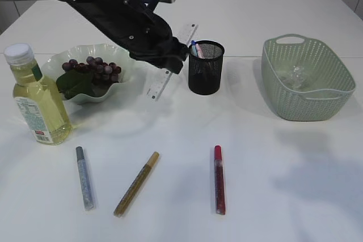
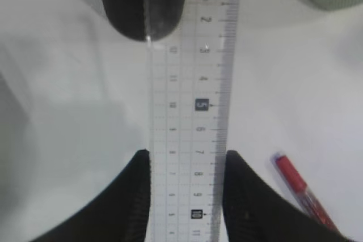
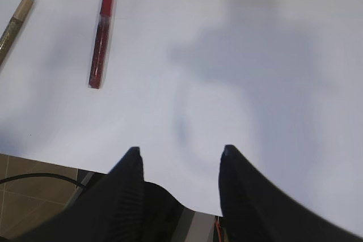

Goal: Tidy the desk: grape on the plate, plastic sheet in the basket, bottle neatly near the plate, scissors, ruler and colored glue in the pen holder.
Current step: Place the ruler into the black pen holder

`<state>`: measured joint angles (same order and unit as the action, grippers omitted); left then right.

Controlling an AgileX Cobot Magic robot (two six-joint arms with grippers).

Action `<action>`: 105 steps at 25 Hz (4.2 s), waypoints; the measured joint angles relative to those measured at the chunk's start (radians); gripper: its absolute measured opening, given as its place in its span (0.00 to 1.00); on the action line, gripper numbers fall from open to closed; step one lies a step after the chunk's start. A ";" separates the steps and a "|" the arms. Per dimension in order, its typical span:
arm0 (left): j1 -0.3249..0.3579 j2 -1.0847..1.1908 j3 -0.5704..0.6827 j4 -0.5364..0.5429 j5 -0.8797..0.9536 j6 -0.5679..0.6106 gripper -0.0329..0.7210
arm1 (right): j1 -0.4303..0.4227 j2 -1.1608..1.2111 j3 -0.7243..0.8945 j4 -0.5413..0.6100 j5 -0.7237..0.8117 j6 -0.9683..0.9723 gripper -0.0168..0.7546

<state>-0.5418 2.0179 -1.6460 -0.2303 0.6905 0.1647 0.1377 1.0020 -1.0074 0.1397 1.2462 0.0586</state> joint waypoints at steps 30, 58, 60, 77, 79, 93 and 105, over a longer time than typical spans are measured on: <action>-0.085 0.203 0.000 -0.001 -1.147 0.000 0.41 | 0.000 0.000 0.000 -0.092 0.000 -0.002 0.49; -0.085 0.387 -0.088 0.089 -1.333 -0.120 0.41 | 0.000 0.000 0.000 -0.124 0.000 -0.004 0.49; -0.085 0.393 -0.088 0.089 -1.312 -0.122 0.41 | 0.000 0.000 0.000 -0.124 0.000 -0.004 0.49; -0.085 0.407 -0.088 0.089 -1.291 -0.127 0.48 | 0.000 0.000 0.000 -0.124 0.000 -0.004 0.49; -0.085 0.407 -0.088 0.088 -1.291 -0.127 0.43 | 0.000 0.000 0.000 -0.124 0.000 -0.004 0.49; -0.085 0.407 -0.088 0.088 -1.301 -0.127 0.37 | 0.000 0.000 0.000 -0.130 0.000 -0.004 0.49; -0.082 0.331 -0.088 0.090 -1.093 -0.115 0.37 | 0.000 0.000 0.002 -0.131 0.000 -0.004 0.49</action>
<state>-0.6236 2.3492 -1.7339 -0.1408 -0.4024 0.0492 0.1377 1.0020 -1.0058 0.0084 1.2462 0.0547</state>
